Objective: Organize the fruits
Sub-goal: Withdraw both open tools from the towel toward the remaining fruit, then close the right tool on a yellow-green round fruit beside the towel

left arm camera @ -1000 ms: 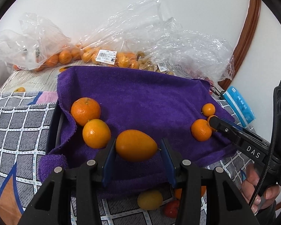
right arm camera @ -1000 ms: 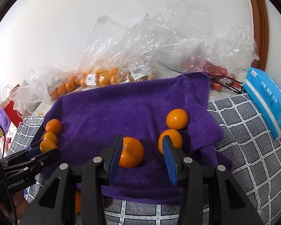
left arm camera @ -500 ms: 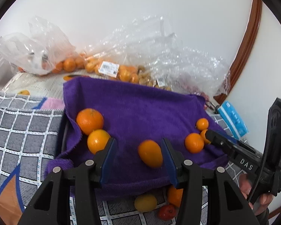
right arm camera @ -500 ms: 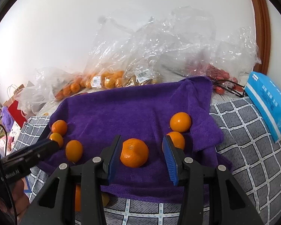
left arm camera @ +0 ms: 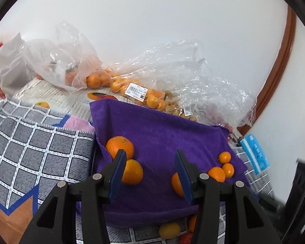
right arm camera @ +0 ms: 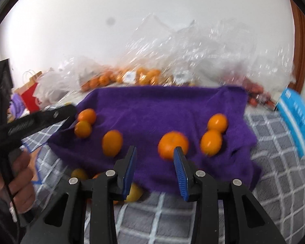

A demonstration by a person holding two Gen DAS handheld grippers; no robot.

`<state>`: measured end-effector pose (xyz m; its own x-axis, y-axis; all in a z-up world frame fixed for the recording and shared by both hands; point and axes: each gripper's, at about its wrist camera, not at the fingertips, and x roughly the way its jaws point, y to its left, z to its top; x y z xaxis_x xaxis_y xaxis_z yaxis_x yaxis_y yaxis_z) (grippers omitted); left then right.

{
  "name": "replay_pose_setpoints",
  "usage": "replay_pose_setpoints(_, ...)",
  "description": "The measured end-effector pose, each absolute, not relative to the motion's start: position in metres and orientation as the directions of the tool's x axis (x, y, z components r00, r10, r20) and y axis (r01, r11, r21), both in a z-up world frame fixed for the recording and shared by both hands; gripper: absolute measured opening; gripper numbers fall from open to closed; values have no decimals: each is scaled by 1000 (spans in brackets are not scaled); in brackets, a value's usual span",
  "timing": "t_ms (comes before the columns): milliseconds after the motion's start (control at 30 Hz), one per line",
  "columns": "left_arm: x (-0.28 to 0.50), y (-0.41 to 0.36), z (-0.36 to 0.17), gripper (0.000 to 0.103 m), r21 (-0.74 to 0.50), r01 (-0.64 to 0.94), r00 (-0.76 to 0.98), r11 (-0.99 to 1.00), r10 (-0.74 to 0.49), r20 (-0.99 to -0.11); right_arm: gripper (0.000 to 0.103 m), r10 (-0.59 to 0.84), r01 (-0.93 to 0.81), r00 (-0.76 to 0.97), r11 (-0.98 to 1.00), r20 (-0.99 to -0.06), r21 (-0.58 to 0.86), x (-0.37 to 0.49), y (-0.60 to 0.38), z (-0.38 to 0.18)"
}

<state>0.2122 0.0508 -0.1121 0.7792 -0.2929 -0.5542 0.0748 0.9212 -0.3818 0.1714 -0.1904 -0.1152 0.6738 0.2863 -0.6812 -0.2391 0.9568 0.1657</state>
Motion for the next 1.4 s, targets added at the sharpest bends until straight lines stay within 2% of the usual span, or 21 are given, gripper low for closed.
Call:
replay_pose_setpoints(300, 210, 60, -110, 47, -409, 54, 795, 911, -287, -535, 38, 311, -238, 626, 950, -715, 204, 152, -183, -127)
replay_pose_setpoints(400, 211, 64, -110, 47, -425, 49, 794, 904, -294, -533, 34, 295, -222, 606, 954, -738, 199, 153, -180, -137)
replay_pose_setpoints(767, 213, 75, -110, 48, -472, 39, 789, 881, -317, -526, 33, 319, -191, 580, 948, -750, 256, 162, -183, -145)
replay_pose_setpoints(800, 213, 75, -110, 48, -476, 39, 786, 878, -321, -528, 31, 327, -194, 577, 945, -749, 263, 162, -183, -146)
replay_pose_setpoints(900, 214, 74, -112, 48, -479, 38, 782, 877, -325, -532, 17, 364, -210, 568, 931, -738, 298, 161, -185, -144)
replay_pose_setpoints(967, 214, 74, -113, 48, -472, 36, 782, 881, -319, -536, 14, 352, -206, 583, 936, -732, 285, 159, -186, -142)
replay_pose_setpoints(1100, 215, 75, -114, 48, -482, 31, 778, 876, -324, -538, 14, 293, -191, 602, 956, -743, 222, 156, -190, -137)
replay_pose_setpoints(1200, 216, 76, -114, 48, -476, 23, 782, 879, -313, -540, 15, 188, -120, 609, 982, -771, 144, 158, -201, -135)
replay_pose_setpoints(1400, 216, 80, -115, 48, -501, 13, 779, 865, -323, -537, 18, 278, -117, 602, 958, -749, 262, 153, -213, -133)
